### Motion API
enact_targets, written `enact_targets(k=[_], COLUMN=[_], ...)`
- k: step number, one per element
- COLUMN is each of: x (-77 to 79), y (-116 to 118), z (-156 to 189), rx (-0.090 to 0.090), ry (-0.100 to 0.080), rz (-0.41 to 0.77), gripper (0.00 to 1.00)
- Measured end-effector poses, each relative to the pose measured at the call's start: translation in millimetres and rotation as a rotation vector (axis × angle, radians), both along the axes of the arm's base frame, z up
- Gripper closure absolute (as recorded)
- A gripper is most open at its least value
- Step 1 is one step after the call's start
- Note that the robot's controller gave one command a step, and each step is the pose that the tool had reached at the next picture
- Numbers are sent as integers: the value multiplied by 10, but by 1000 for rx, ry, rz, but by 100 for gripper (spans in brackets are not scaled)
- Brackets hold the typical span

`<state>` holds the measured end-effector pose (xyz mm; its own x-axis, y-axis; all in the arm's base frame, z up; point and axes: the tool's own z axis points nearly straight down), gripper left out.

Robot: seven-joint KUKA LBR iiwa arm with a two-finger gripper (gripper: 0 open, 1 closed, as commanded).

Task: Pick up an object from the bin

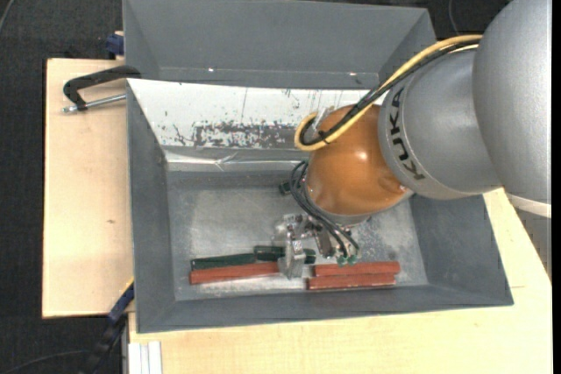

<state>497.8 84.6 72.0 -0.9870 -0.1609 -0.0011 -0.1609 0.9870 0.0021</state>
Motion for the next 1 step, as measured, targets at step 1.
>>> enact_targets(k=[1], x=[325], y=[57], z=[1545], rx=[-1], ry=[-13], rz=[330], gripper=[100])
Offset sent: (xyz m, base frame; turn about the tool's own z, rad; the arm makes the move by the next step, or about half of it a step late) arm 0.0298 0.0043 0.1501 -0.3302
